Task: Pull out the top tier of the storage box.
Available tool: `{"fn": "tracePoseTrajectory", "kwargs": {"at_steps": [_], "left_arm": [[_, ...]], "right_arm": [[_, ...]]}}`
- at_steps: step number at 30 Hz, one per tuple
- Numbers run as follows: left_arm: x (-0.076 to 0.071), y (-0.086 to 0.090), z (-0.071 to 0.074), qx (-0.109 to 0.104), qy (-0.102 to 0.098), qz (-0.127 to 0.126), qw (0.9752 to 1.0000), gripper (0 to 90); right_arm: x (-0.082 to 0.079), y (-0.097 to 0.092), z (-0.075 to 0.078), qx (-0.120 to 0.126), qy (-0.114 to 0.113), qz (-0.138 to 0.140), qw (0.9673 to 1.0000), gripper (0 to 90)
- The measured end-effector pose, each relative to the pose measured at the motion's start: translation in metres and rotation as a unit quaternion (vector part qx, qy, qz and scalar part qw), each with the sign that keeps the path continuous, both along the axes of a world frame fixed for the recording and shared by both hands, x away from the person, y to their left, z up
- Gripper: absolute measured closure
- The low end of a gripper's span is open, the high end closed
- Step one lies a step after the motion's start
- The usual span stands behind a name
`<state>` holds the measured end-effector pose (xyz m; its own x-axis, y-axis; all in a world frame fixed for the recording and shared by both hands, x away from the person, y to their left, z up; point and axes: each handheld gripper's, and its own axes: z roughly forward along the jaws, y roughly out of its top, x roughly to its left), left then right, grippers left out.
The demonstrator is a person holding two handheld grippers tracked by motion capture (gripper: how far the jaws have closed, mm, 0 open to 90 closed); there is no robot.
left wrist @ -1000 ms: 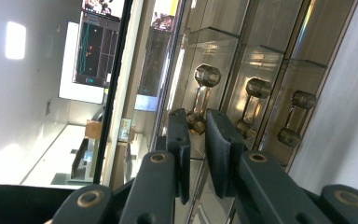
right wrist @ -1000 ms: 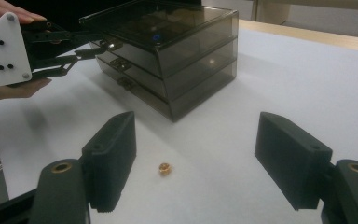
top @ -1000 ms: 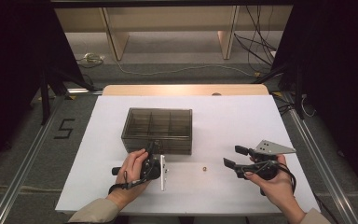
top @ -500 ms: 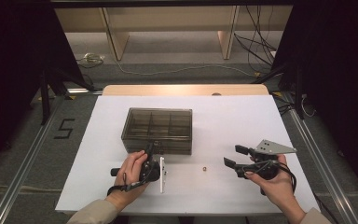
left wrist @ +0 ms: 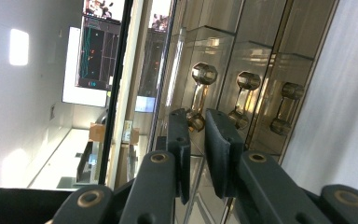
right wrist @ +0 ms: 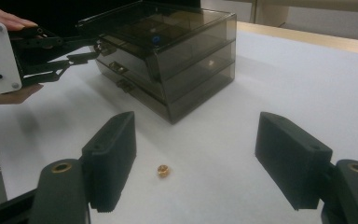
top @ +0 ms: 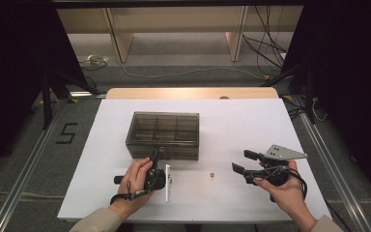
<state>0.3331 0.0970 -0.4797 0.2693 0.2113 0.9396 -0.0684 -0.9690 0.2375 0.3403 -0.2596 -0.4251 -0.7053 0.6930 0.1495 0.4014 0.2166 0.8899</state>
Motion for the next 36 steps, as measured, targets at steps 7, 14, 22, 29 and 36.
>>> {"fn": "tracePoseTrajectory", "kwargs": {"at_steps": [7, 14, 22, 29, 36], "left_arm": [[-0.002, 0.001, -0.002, 0.013, 0.001, -0.013, 0.9998, 85.0], [-0.010, 0.002, 0.007, -0.018, 0.025, -0.004, 0.9995, 76.4], [-0.004, 0.009, 0.012, -0.043, 0.023, 0.002, 0.9988, 68.3], [-0.002, 0.021, 0.049, -0.130, 0.113, -0.048, 0.9838, 52.6], [0.020, 0.042, 0.089, -0.147, 0.263, -0.089, 0.9495, 48.3]], "right_arm": [[0.000, 0.001, 0.000, -0.003, -0.002, 0.002, 1.0000, 30.0], [0.001, -0.001, 0.000, 0.000, 0.000, 0.000, 1.0000, 30.0], [0.001, 0.000, 0.000, 0.000, 0.001, 0.001, 1.0000, 30.0], [0.000, 0.000, -0.001, -0.003, 0.002, 0.002, 1.0000, 30.0], [0.000, 0.001, -0.002, -0.002, 0.006, 0.001, 1.0000, 30.0]]}}
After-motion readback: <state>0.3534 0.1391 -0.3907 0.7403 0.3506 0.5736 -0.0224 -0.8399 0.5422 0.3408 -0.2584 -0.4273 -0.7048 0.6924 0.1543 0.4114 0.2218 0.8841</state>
